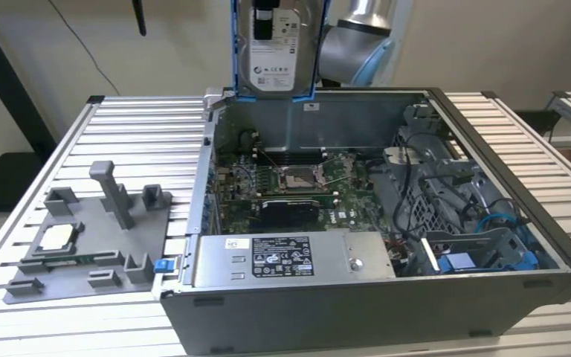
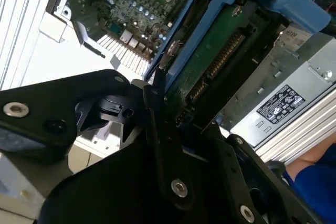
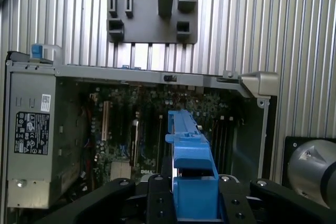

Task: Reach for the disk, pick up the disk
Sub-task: 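Pick up the disk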

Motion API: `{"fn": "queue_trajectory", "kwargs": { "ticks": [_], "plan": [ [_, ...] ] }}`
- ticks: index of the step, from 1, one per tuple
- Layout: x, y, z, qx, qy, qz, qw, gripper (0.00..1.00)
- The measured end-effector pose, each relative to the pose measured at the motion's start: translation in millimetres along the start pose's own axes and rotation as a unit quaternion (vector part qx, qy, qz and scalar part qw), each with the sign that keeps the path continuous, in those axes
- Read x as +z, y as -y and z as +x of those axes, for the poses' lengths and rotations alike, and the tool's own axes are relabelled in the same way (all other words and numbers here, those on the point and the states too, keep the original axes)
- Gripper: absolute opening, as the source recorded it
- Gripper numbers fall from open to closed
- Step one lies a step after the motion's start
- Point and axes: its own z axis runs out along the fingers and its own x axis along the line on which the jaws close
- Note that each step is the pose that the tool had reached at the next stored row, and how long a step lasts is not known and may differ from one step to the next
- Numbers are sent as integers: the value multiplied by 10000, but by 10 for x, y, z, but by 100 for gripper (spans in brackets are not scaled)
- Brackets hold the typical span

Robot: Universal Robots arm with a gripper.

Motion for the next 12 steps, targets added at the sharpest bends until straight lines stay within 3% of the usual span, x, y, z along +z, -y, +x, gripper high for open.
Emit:
{"fn": "queue_trajectory", "kwargs": {
  "ticks": [12],
  "plan": [
    [-7,230,11,-8,0,0,10000,0]
  ]
}}
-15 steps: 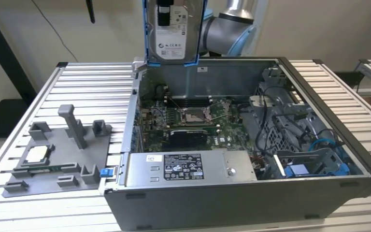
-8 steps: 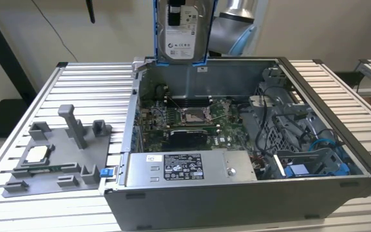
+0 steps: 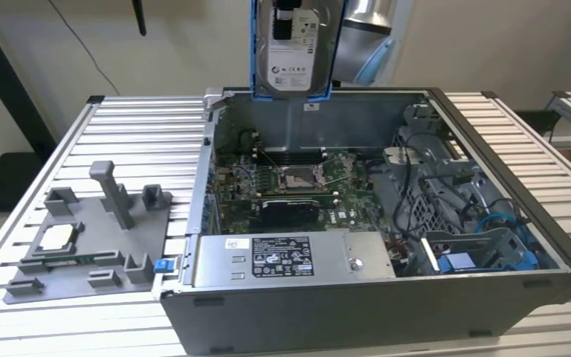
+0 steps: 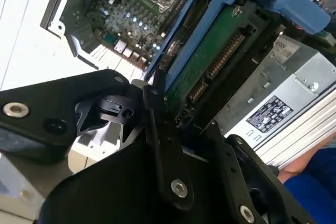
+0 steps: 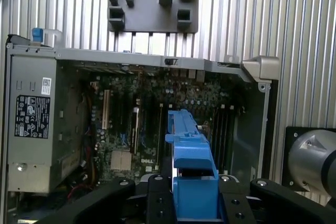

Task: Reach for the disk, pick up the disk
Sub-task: 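Pick up the disk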

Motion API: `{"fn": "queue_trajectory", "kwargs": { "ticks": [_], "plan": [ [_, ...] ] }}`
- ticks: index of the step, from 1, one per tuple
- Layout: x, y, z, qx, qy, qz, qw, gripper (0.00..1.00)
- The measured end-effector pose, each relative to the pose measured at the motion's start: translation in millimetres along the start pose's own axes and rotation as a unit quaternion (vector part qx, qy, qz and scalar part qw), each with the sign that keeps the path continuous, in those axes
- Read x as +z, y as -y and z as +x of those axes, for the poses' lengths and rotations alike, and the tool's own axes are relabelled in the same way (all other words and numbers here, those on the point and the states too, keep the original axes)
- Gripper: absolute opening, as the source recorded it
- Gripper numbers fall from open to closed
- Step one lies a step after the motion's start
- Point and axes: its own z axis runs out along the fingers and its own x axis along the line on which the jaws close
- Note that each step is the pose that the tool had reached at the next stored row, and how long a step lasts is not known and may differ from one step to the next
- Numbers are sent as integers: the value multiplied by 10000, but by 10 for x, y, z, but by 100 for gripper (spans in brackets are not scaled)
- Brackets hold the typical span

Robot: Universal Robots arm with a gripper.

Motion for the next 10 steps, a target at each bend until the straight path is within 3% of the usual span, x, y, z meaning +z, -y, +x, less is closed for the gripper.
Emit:
{"fn": "queue_trajectory", "kwargs": {
  "ticks": [10],
  "plan": [
    [-4,154,11,-4,0,0,10000,0]
  ]
}}
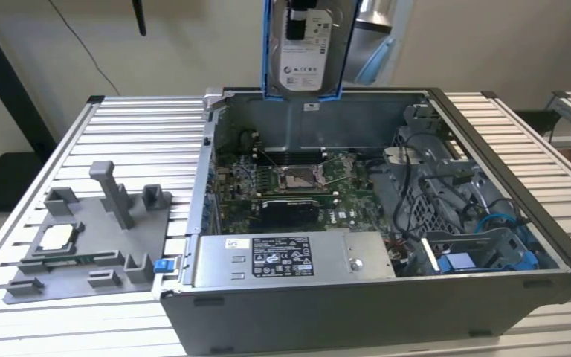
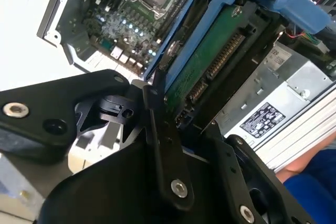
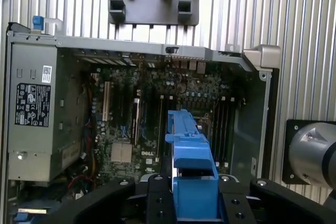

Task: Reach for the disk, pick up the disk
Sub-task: 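Pick up the disk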

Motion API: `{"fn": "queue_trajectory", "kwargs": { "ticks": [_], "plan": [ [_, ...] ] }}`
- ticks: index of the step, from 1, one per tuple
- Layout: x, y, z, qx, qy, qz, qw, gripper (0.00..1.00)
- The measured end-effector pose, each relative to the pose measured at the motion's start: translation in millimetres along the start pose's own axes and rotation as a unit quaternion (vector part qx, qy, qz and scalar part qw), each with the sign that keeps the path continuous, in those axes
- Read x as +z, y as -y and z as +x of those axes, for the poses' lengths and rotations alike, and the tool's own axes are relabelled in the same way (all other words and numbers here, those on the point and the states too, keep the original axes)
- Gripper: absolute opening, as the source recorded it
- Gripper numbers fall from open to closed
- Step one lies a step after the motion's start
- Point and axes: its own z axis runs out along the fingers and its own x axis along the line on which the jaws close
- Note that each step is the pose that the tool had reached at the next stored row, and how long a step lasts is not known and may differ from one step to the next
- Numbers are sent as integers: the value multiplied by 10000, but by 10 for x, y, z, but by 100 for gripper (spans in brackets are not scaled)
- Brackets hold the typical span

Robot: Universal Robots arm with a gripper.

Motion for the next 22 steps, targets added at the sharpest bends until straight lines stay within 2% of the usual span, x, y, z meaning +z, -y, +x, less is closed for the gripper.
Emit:
{"fn": "queue_trajectory", "kwargs": {
  "ticks": [10,22],
  "plan": [
    [-5,120,49,0,-16,4,10000,0],
    [-16,366,178,0,-20,3,10000,0]
  ]
}}
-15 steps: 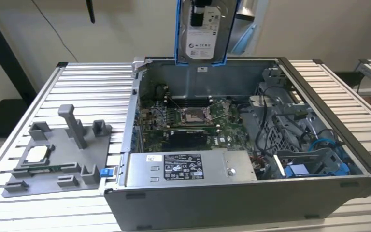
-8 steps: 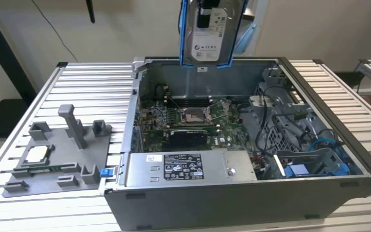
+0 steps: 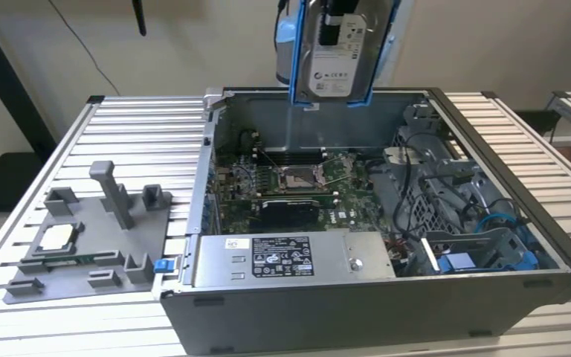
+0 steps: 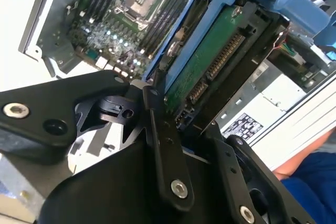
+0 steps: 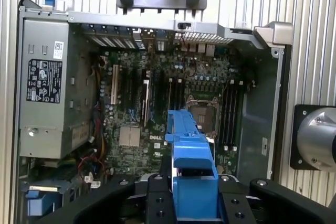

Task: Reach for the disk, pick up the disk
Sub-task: 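Pick up the disk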

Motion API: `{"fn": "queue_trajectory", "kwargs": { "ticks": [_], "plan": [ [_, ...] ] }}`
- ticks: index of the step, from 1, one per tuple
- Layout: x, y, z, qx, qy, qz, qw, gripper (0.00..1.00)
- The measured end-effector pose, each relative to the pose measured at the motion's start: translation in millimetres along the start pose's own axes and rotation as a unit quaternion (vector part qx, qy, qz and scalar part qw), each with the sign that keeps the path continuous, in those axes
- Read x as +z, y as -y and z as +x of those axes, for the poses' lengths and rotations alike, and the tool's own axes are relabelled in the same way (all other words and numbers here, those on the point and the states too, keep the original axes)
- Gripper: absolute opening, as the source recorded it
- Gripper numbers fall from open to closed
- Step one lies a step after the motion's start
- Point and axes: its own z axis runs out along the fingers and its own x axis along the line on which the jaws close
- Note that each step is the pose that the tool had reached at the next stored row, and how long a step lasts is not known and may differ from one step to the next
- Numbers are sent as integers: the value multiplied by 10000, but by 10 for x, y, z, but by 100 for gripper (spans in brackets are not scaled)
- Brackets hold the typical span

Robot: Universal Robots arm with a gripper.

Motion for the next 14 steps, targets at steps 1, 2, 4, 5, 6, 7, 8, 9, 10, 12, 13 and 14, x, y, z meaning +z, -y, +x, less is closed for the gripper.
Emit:
{"fn": "queue_trajectory", "kwargs": {
  "ticks": [1,2,4,5,6,7,8,9,10,12,13,14],
  "plan": [
    [0,27,9,0,1,1,10000,0],
    [-2,51,16,-1,0,0,10000,0],
    [-4,102,29,0,0,0,10000,0],
    [-4,128,35,0,1,0,10000,0],
    [-5,152,39,0,0,0,10000,0],
    [-6,178,44,-1,1,0,10000,0],
    [-8,204,48,0,0,-1,10000,0],
    [-9,229,51,0,0,-1,10000,0],
    [-12,251,54,0,-1,-1,10000,0],
    [-15,291,57,-1,1,-2,10000,0],
    [-18,308,58,0,0,-2,10000,0],
    [-21,325,58,0,-1,-3,10000,0]
  ]
}}
